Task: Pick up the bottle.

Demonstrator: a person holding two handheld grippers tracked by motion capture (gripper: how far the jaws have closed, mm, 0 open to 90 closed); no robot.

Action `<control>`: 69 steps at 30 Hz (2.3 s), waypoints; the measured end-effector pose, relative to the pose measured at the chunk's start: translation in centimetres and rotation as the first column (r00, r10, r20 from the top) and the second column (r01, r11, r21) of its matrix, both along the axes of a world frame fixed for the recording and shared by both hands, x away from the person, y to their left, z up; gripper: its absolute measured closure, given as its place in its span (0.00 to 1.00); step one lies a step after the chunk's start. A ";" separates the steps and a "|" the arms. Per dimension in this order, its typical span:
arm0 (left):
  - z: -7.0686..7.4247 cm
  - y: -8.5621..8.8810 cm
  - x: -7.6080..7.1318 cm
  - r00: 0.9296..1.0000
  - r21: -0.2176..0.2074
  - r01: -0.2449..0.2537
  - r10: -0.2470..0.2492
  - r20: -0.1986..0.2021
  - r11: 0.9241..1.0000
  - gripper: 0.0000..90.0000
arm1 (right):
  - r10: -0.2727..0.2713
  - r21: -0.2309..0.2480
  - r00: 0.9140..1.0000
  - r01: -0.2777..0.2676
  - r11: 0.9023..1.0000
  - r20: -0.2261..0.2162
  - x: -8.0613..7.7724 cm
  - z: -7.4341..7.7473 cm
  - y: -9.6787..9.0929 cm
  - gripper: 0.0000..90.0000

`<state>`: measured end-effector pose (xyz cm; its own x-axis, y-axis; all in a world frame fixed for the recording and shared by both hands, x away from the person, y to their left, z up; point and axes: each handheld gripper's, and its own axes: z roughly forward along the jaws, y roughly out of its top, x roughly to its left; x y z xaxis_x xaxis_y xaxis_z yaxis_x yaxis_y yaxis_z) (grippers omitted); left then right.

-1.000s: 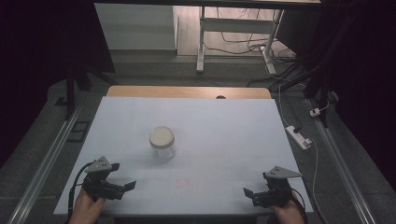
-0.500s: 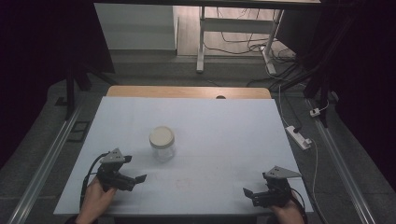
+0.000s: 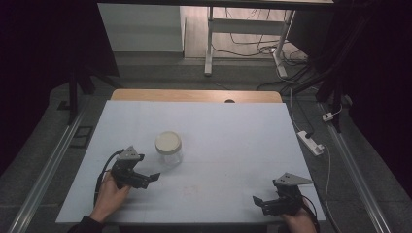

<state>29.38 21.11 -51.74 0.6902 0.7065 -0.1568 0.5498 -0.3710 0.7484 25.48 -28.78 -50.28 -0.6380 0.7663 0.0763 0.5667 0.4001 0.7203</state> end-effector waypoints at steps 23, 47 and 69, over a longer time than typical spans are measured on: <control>0.1 -3.1 4.3 0.999 0.024 0.024 -0.025 0.028 0.999 0.00 | 0.008 -0.002 1.000 -0.008 1.000 -0.009 0.1 -0.1 0.0 0.00; 0.1 -5.0 6.4 0.995 0.072 0.040 -0.046 0.091 0.997 0.07 | 0.016 -0.001 1.000 -0.016 1.000 -0.018 0.1 -0.1 0.1 0.00; 0.7 -5.5 6.1 0.996 0.113 0.024 -0.033 0.081 0.993 0.08 | 0.022 -0.004 1.000 -0.022 1.000 -0.014 0.1 -0.1 0.1 0.00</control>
